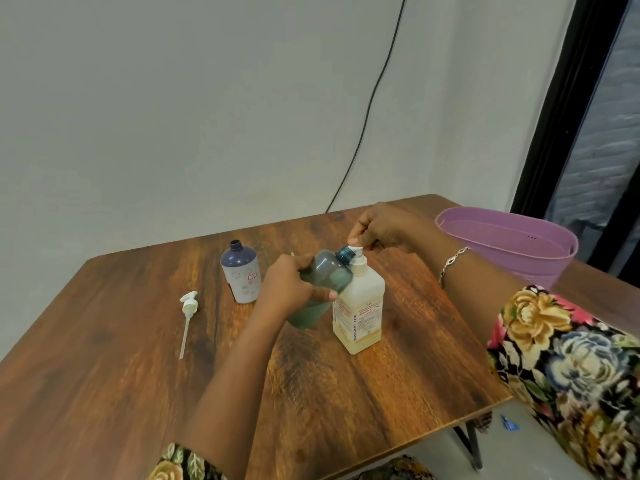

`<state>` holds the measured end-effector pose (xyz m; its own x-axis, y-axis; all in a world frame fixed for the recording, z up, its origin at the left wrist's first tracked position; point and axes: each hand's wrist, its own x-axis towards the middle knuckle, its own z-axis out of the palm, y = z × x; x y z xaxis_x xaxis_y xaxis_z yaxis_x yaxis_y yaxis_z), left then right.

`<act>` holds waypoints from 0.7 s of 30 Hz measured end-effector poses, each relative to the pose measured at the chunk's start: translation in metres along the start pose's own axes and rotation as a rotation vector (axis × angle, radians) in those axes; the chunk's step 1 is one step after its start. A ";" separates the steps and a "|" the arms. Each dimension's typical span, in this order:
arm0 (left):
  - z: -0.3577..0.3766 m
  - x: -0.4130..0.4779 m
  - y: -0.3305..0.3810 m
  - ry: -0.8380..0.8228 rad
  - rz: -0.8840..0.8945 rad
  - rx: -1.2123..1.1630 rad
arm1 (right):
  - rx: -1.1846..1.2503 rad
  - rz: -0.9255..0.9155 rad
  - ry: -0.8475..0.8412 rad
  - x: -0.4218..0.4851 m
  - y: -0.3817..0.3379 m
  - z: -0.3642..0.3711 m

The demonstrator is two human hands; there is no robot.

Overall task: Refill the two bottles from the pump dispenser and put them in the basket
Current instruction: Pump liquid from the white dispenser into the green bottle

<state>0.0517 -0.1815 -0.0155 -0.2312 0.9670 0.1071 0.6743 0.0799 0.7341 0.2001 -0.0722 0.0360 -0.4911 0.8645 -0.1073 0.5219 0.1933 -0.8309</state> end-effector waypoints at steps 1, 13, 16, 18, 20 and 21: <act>-0.001 0.000 0.001 0.000 0.002 -0.003 | 0.030 -0.013 0.020 -0.001 0.001 0.000; -0.005 0.005 0.000 -0.034 0.002 0.030 | 0.052 -0.002 0.031 0.000 0.004 0.002; -0.002 0.003 -0.002 -0.038 -0.001 -0.007 | 0.100 0.011 0.029 0.001 0.010 0.003; -0.003 0.002 0.000 -0.028 0.012 -0.026 | 0.113 -0.023 0.059 0.000 0.009 0.002; -0.007 0.004 0.003 -0.011 0.037 -0.047 | 0.109 -0.059 0.089 -0.002 0.004 -0.001; -0.009 0.005 0.004 -0.005 0.047 -0.047 | 0.106 -0.060 0.085 -0.003 0.000 -0.004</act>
<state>0.0470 -0.1784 -0.0059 -0.1965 0.9707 0.1387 0.6507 0.0233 0.7589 0.2044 -0.0727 0.0383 -0.4556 0.8901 -0.0131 0.4147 0.1992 -0.8879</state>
